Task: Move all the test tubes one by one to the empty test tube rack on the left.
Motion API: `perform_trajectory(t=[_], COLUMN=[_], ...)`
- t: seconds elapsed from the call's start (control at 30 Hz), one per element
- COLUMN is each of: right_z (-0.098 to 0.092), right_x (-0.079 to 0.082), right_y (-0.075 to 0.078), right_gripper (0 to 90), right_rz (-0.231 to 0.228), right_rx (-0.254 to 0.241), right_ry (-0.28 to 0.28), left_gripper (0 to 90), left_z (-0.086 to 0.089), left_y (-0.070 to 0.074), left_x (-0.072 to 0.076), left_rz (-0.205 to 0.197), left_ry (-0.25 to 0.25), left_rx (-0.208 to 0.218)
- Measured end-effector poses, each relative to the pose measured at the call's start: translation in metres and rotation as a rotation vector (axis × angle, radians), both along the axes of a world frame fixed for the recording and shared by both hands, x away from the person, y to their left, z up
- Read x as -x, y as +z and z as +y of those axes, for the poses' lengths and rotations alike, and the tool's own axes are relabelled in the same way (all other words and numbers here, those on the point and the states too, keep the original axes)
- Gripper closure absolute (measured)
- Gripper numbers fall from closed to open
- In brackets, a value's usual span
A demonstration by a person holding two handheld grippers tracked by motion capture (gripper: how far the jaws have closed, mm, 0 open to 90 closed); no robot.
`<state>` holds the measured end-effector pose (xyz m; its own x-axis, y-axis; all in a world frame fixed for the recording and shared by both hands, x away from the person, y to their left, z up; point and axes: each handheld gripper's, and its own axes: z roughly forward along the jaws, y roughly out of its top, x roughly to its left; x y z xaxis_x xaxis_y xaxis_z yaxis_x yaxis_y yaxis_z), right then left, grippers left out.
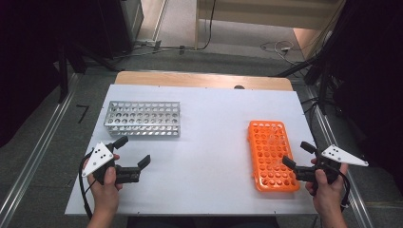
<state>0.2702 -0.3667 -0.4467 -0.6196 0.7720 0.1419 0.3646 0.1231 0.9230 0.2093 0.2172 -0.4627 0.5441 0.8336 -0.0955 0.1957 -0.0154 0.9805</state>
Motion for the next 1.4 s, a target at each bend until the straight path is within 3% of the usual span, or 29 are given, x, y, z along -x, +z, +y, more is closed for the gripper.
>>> perform_trajectory(t=[0.27,0.3,0.53,0.73,0.9,1.0,1.07,1.2,1.4], right_z=[-0.003,-0.004,-0.015,-0.016,-0.023,-0.028,-0.028,-0.025,-0.026], right_x=[0.008,0.011,0.027,0.035,0.037,0.037,0.036,0.034,0.032], right_y=[0.004,0.004,0.001,-0.011,-0.021,-0.025,-0.026,-0.031,-0.03], right_gripper=[0.0,0.0,6.3,19.1,35.8,49.5,52.2,67.9,73.4], right_rz=[0.022,0.027,0.055,0.11,0.166,0.168,0.17,0.183,0.182], right_rx=[-0.003,0.017,0.019,0.07,0.07,0.062,0.062,0.095,0.101], right_ry=[0.017,0.02,0.035,0.044,0.038,0.043,0.046,0.04,0.027], left_gripper=[0.0,0.0,0.0,0.0,0.0,0.0,0.0,0.0,0.0], left_z=[0.0,-0.001,-0.003,-0.004,-0.005,-0.005,-0.005,-0.006,-0.007], left_y=[0.001,0.001,0.001,0.001,0.001,0.001,0.001,0.001,0.001], left_x=[0.002,0.003,0.002,0.002,0.002,0.002,0.001,0.002,0.002], left_rz=[0.003,0.002,0.006,0.006,0.006,0.006,0.007,0.007,0.009], left_ry=[-0.006,-0.008,-0.02,-0.02,-0.023,-0.022,-0.023,-0.027,-0.031], left_rx=[0.017,0.02,0.02,0.019,0.013,0.015,0.016,0.016,0.009])
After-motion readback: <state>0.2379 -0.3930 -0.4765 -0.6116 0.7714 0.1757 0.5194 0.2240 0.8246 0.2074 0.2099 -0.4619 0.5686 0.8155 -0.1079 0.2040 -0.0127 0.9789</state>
